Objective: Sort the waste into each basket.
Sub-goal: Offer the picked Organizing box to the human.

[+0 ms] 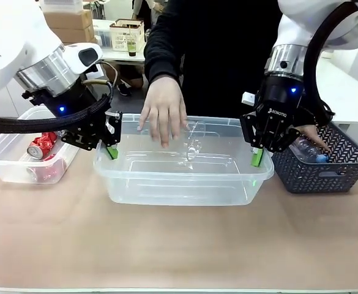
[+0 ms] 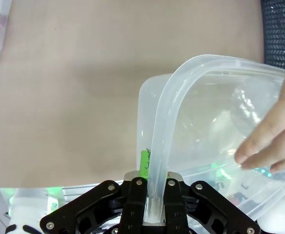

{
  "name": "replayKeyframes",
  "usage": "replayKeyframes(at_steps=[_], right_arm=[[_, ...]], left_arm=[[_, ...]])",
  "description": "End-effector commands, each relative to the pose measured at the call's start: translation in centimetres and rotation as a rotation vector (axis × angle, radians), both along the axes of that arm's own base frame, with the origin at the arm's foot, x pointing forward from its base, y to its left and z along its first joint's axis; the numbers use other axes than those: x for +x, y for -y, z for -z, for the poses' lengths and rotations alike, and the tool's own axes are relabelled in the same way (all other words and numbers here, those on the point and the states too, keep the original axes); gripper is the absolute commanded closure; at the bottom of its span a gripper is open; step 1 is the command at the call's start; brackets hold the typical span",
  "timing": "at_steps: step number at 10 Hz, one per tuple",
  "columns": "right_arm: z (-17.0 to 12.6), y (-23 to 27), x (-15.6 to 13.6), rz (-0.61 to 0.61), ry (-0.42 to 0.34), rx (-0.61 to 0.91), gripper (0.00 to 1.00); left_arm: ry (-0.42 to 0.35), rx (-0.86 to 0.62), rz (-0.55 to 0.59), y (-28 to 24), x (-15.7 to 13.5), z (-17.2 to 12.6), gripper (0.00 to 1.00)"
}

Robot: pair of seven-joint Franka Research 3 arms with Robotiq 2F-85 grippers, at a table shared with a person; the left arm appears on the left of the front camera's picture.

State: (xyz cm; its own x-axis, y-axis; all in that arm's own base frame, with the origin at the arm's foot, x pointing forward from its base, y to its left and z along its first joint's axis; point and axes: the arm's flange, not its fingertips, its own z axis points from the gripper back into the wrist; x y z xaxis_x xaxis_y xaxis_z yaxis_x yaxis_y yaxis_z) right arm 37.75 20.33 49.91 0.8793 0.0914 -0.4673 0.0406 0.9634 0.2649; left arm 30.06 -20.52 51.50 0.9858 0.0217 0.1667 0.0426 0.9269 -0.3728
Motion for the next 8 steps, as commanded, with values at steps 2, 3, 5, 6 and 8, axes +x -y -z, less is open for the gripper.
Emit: replayKeyframes(at_steps=[2, 3, 5, 6, 8], right_arm=[[-0.04, -0.10, -0.12, -0.006, 0.002, 0.010, 1.00], [-0.04, -0.10, -0.12, -0.006, 0.002, 0.010, 1.00], [-0.04, -0.10, -0.12, -0.006, 0.002, 0.010, 1.00], [-0.04, -0.10, -0.12, -0.006, 0.002, 0.010, 1.00], [-0.04, -0.10, -0.12, -0.006, 0.002, 0.010, 1.00]], left_arm=[[0.010, -0.053, -0.011, 0.34, -0.16, -0.49, 1.00], [0.010, -0.053, -0.011, 0.34, -0.16, -0.49, 1.00], [0.010, -0.053, -0.011, 0.34, -0.16, -0.49, 1.00], [0.010, -0.053, -0.011, 0.34, -0.16, -0.49, 1.00], [0.010, -0.053, -0.011, 0.34, -0.16, -0.49, 1.00]])
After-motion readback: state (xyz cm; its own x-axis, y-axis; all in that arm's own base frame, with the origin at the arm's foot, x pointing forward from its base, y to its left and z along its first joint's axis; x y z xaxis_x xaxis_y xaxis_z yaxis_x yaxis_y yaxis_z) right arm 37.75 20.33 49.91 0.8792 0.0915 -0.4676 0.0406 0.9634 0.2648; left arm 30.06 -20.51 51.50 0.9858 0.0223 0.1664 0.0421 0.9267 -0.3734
